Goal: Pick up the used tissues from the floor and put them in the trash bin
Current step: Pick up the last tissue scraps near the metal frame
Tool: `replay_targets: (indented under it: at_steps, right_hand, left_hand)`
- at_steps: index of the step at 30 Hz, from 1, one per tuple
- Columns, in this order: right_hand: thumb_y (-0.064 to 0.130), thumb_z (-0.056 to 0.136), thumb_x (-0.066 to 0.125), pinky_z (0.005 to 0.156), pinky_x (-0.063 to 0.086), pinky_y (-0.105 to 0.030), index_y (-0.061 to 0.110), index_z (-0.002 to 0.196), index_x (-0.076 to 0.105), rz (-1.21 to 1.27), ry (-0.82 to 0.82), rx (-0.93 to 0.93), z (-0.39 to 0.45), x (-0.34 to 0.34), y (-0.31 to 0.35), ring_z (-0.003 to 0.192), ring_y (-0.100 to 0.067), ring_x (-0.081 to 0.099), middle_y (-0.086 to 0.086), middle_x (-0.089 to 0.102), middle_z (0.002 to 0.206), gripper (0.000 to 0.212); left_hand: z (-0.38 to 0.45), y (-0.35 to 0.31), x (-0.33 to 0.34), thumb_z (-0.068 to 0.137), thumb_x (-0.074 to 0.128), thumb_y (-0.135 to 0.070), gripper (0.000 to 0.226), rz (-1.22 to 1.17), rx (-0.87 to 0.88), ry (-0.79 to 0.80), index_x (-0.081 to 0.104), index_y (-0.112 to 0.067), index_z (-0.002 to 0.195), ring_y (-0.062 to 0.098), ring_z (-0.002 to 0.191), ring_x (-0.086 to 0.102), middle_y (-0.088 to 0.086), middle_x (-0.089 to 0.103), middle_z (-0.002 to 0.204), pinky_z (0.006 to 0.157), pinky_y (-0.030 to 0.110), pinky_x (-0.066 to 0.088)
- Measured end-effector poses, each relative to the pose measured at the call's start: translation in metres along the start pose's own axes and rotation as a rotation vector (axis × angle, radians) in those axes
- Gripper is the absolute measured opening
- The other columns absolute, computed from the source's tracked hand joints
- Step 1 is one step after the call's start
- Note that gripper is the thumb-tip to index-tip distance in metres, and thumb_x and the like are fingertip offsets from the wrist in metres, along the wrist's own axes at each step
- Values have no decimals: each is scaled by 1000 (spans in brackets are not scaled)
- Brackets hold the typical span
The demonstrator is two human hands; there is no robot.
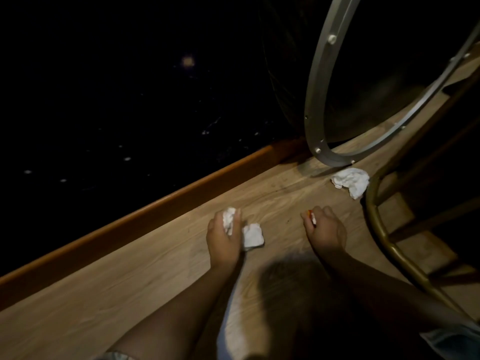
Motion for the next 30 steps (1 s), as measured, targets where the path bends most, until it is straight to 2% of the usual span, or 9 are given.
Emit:
replay_targets:
  at_steps: [4,6,8,12,15,19,23,27,30]
  right_hand:
    - [15,87,62,63,38,-31,7,89,59,29,30,-129,4,0,-1,83,-30,54,-12,53,93,9]
    - [15,87,62,66,35,-29,9,96,58,18,30,-141,11,-2,-3,91,-27,52,-11,54,99,11]
    - [20,89,62,65,35,-29,10,99,58,-39,-21,-175,14,-2,-5,91,-29,53,-11,56,99,15]
    - [30,93,58,68,37,-30,16,106,57,10,-31,-165,14,1,-8,82,-26,58,-7,61,86,19]
    - [35,96,55,71,41,-30,20,118,54,69,53,-166,22,4,-12,85,-23,62,-5,67,92,27]
    - [12,92,58,97,43,-41,12,120,58,240,-95,-87,48,-7,-19,111,-30,56,-10,64,115,28]
    - [10,90,55,111,28,-44,7,109,64,68,-195,53,94,-13,-34,125,-35,44,-18,54,127,22]
    - [18,93,54,120,14,-51,16,121,55,57,-94,251,116,0,-57,144,-36,19,-17,29,154,29]
    - [16,95,51,112,28,-51,10,134,44,55,-105,189,105,-2,-53,132,-37,37,-19,45,139,41]
  left_hand:
    - [-5,20,15,87,59,-54,50,308,67,302,48,-33,132,17,114,46,-4,37,123,94,30,46]
    - [-9,33,19,75,61,-69,72,497,120,453,41,-39,138,19,131,27,-7,24,143,107,40,36]
    - [-15,41,22,79,54,-71,69,623,227,507,40,-39,139,19,139,16,-8,17,153,110,42,25]
    - [-21,45,26,96,50,-33,31,542,293,359,54,-32,127,17,127,36,-6,47,133,101,28,27]
    - [-21,44,28,94,53,-19,38,469,221,246,50,-29,130,13,114,44,-8,51,120,96,29,37]
    - [-20,46,31,97,48,-39,37,481,185,252,49,-31,133,8,111,44,-11,55,119,95,27,35]
    - [-21,44,31,91,45,-60,41,518,189,276,59,-32,118,7,103,41,-12,55,106,84,26,33]
    - [-21,40,29,98,39,-42,35,407,166,181,65,-25,113,11,95,48,-4,65,99,81,26,35]
    - [-21,42,28,98,50,-28,31,420,146,168,64,-21,124,10,99,48,-4,67,106,83,24,36]
Point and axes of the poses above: each hand's wrist, its own z-axis towards the middle knuckle, its own x-axis out of the palm, y = z × x, the point moved 3 cm from there along z, towards the middle knuckle
